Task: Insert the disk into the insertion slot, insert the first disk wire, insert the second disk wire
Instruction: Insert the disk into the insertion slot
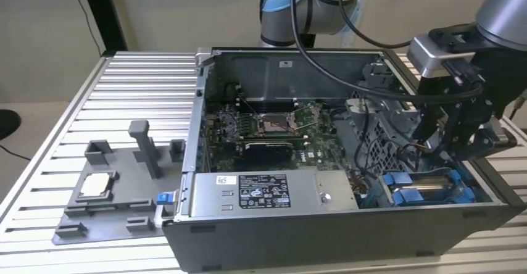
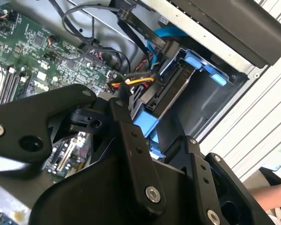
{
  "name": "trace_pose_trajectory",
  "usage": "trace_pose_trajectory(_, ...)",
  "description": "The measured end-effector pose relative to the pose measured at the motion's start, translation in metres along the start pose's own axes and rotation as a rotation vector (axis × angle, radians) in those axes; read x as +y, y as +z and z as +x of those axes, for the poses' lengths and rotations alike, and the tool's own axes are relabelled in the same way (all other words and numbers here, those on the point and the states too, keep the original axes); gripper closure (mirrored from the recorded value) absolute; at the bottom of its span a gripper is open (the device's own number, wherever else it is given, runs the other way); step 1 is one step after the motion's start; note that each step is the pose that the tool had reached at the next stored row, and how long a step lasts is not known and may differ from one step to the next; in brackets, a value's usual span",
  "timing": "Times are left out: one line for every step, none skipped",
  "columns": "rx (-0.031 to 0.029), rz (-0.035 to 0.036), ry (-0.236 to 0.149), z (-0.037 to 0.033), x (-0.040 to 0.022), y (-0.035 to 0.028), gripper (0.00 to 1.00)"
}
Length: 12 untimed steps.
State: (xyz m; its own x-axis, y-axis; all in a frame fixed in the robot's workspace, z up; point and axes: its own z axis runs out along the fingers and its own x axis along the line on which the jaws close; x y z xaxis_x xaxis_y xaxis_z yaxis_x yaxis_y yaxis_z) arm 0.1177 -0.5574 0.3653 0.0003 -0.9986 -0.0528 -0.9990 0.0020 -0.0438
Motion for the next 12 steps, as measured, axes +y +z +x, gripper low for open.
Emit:
trace_pose_trajectory(-0.0017,0.0014,0.0,-0.0003,-0.0005,0.0007,0.0)
trace_pose_trajectory(-0.0034,0.0029,0.0,-0.0003,-0.0011,0.0012,0.0)
trace_pose_trajectory(-0.0053,0.0043,0.0,-0.0003,-0.002,0.0017,0.0)
trace_pose_trajectory(-0.0062,0.0056,0.0,-0.0003,-0.0028,0.0021,0.0)
trace_pose_trajectory(-0.0071,0.007,0.0,-0.0003,-0.0037,0.0025,0.0)
trace_pose_trajectory(-0.008,0.0084,0.0,-0.0003,-0.0046,0.0027,0.0)
trace_pose_trajectory(-0.0089,0.0096,0.0,-0.0004,-0.0059,0.0028,0.0)
trace_pose_trajectory(-0.011,0.0113,0.0,-0.0004,-0.0078,0.003,0.0)
trace_pose_trajectory(-0.0126,0.0125,0.0,-0.0004,-0.0096,0.0033,0.0)
trace_pose_trajectory(-0.013,0.0129,0.0,-0.0004,-0.011,0.0035,0.0)
trace_pose_trajectory(-0.0135,0.0136,0.0,-0.0004,-0.0119,0.0039,0.0)
trace_pose_trajectory(-0.0139,0.0147,0.0,-0.0004,-0.0122,0.0045,0.0)
